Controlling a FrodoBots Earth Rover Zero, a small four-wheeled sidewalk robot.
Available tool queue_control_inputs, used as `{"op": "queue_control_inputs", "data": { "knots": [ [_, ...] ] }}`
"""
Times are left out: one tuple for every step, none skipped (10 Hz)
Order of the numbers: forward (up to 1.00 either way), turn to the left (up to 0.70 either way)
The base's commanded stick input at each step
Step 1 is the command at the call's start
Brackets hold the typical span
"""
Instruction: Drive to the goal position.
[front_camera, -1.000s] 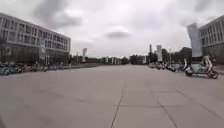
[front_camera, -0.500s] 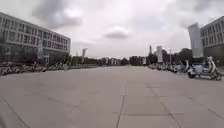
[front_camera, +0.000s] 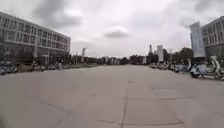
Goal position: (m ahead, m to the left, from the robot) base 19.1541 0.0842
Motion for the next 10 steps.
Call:
{"op": "queue_control_inputs", "data": {
  "knots": [
    [0.45,0.00],
    [0.45,0.00],
    [0.45,0.00],
    [0.45,0.00],
    [0.45,0.00],
    [0.45,0.00],
    [0.45,0.00],
    [0.45,0.00],
    [0.45,0.00],
    [0.45,0.00]
  ]
}}
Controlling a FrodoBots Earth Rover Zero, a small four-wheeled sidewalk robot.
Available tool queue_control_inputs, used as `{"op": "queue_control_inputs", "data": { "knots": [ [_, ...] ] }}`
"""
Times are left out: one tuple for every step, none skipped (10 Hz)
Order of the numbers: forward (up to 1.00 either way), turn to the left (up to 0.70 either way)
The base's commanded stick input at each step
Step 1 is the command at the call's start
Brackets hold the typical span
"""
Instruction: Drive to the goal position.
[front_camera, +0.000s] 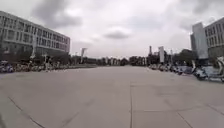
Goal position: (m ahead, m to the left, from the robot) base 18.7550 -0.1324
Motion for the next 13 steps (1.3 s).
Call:
{"op": "queue_control_inputs", "data": {
  "knots": [
    [0.45,0.00],
    [0.45,0.00],
    [0.45,0.00],
    [0.45,0.00],
    [0.45,0.00],
    [0.45,0.00],
    [0.45,0.00],
    [0.45,0.00],
    [0.45,0.00],
    [0.45,0.00],
    [0.45,0.00],
    [0.45,0.00],
    [0.45,0.00]
  ]
}}
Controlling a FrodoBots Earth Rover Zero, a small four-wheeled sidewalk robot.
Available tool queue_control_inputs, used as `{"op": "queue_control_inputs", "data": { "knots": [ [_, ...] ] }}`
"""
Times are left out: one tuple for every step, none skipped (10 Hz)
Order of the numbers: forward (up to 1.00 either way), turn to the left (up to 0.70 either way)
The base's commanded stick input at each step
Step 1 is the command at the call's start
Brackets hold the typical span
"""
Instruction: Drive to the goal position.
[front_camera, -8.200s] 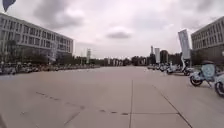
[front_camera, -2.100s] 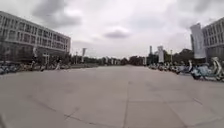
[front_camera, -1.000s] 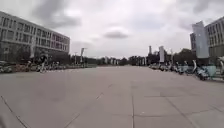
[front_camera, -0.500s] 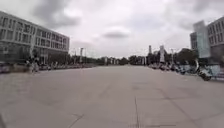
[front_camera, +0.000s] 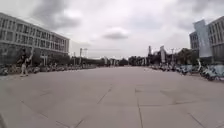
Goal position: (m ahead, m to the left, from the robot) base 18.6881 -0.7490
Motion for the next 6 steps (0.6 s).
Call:
{"op": "queue_control_inputs", "data": {
  "knots": [
    [0.45,0.00],
    [0.45,0.00],
    [0.45,0.00],
    [0.45,0.00],
    [0.45,0.00],
    [0.45,0.00]
  ]
}}
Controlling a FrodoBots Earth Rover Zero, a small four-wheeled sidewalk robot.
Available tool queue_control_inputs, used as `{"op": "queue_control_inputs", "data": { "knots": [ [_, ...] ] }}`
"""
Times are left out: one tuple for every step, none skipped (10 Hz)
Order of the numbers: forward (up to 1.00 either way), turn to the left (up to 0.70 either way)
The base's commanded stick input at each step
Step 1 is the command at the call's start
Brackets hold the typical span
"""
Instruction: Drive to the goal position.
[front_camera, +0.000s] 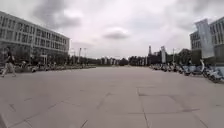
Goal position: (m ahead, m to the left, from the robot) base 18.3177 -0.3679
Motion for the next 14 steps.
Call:
{"op": "queue_control_inputs", "data": {
  "knots": [
    [0.45,0.00],
    [0.45,0.00],
    [0.45,0.00],
    [0.45,0.00],
    [0.45,0.00],
    [0.45,0.00],
    [0.45,0.00],
    [0.45,0.00],
    [0.45,0.00],
    [0.45,0.00],
    [0.45,0.00],
    [0.45,0.00],
    [0.45,0.00],
    [0.45,0.00]
  ]
}}
